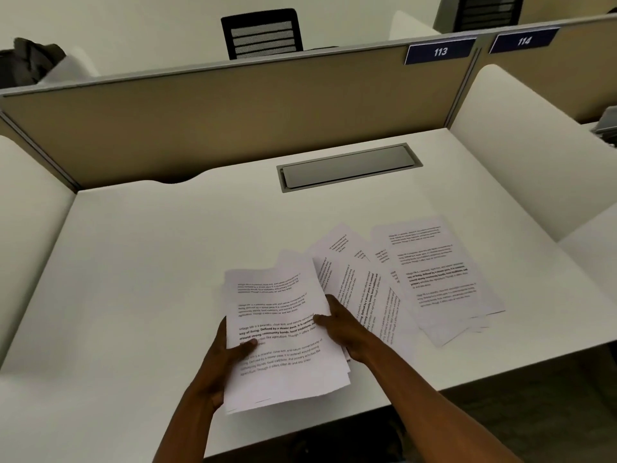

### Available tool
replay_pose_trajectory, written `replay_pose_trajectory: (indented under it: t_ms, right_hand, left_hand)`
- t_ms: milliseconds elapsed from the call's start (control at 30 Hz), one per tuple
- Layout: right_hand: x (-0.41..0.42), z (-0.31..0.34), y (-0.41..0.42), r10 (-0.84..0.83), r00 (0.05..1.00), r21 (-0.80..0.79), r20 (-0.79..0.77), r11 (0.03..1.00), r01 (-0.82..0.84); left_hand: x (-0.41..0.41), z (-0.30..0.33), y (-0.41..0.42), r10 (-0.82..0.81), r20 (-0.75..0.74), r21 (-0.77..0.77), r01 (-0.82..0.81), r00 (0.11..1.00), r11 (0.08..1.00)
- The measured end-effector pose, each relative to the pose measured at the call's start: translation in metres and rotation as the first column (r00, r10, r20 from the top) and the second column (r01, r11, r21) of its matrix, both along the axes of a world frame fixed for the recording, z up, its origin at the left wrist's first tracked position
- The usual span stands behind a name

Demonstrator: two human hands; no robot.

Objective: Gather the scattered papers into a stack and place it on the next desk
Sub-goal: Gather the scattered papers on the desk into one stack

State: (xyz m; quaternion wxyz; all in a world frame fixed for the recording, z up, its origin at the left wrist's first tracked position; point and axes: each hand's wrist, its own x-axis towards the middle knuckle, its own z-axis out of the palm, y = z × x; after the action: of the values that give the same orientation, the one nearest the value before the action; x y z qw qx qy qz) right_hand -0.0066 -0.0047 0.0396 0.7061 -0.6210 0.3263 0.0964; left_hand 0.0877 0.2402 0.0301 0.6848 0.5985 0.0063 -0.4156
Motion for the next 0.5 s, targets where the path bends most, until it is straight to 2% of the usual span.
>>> replay_pose_trajectory:
  t_ms: [133, 300, 367, 500]
  right_hand:
    - [-0.008, 0.007, -0.016, -0.011, 0.996, -0.048, 0.089, 0.999, 0.015]
    - [-0.022, 0.006, -0.028, 0.152, 0.987, -0.238, 0.049, 0.962, -0.137]
    - [-0.031, 0.005, -0.038, 0.114, 0.992, -0.278, 0.049, 0.956, -0.096]
    - [-0.056, 0.008, -0.086, 0.000, 0.998, -0.239, 0.066, 0.971, 0.016]
  left_hand:
    - [-0.004, 0.005, -0.015, 0.067, 0.047, -0.013, -0.066, 0.997, 0.998]
    - [-0.026, 0.005, -0.052, 0.093, 0.123, 0.062, -0.102, 0.988, 0.993]
    - [-0.035, 0.006, -0.068, 0.105, 0.129, 0.077, -0.116, 0.986, 0.990]
    - [-0.048, 0.009, -0.102, 0.056, 0.155, 0.112, -0.074, 0.986, 0.991]
